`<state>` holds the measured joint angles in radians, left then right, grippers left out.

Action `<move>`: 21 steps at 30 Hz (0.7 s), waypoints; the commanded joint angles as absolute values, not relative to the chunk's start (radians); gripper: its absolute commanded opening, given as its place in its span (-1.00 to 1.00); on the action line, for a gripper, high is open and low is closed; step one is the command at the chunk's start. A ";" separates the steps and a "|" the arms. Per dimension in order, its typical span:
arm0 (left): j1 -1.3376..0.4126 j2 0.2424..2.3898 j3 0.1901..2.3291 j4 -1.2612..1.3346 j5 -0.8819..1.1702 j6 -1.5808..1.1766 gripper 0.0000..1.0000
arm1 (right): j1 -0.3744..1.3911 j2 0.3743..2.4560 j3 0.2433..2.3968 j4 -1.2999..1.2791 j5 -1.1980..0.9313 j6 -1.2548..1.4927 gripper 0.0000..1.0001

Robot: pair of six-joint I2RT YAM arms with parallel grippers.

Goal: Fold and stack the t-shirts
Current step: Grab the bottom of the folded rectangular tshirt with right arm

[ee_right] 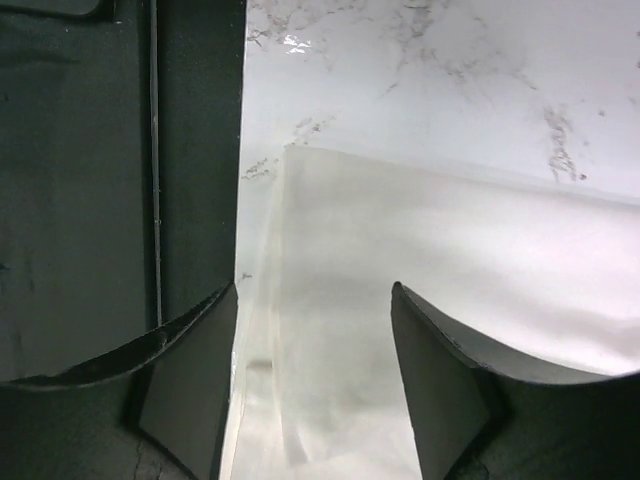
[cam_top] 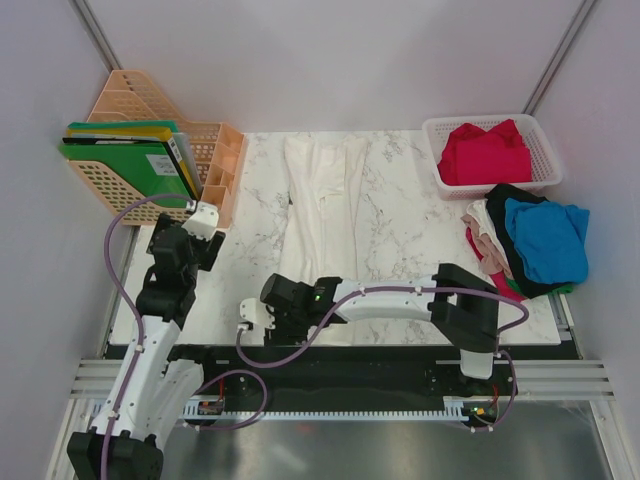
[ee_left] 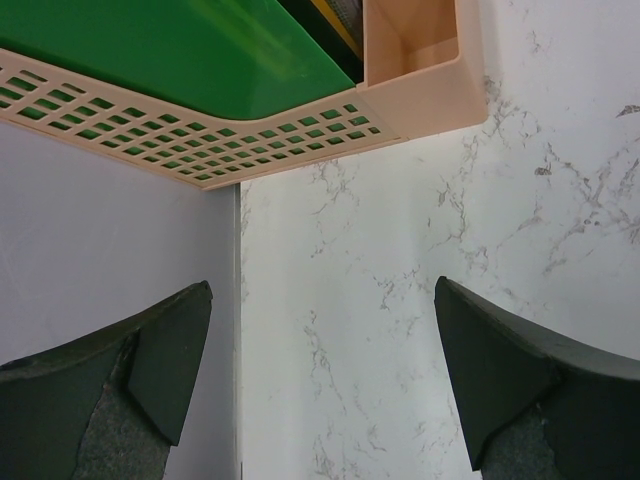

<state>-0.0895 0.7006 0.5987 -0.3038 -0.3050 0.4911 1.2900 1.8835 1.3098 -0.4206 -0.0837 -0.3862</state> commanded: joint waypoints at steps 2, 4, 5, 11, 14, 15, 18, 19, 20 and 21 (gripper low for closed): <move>-0.078 0.701 0.597 -0.259 -0.287 0.468 1.00 | 1.284 1.815 1.269 -0.387 -0.041 -0.396 0.40; -0.078 0.698 0.600 -0.262 -0.287 0.469 1.00 | 1.273 1.821 1.247 -0.379 -0.041 -0.400 0.35; -0.078 0.696 0.603 -0.264 -0.285 0.472 1.00 | 1.269 1.827 1.240 -0.376 -0.043 -0.402 0.33; -0.075 0.689 0.607 -0.279 -0.285 0.471 1.00 | 1.223 1.812 1.177 -0.357 -0.060 -0.408 0.14; -0.074 0.692 0.606 -0.279 -0.278 0.469 1.00 | 1.190 1.801 1.152 -0.353 -0.066 -0.414 0.20; -0.074 0.695 0.606 -0.279 -0.276 0.469 1.00 | 1.177 1.799 1.147 -0.350 -0.069 -0.414 0.20; -0.071 0.699 0.609 -0.279 -0.275 0.469 1.00 | 1.166 1.795 1.134 -0.344 -0.077 -0.416 0.22; -0.071 0.703 0.612 -0.281 -0.273 0.469 1.00 | 1.166 1.796 1.129 -0.344 -0.078 -0.414 0.22; -0.071 0.704 0.617 -0.279 -0.273 0.469 1.00 | 1.166 1.796 1.126 -0.341 -0.081 -0.414 0.22; -0.071 0.707 0.618 -0.281 -0.273 0.469 1.00 | 1.164 1.795 1.126 -0.341 -0.086 -0.414 0.22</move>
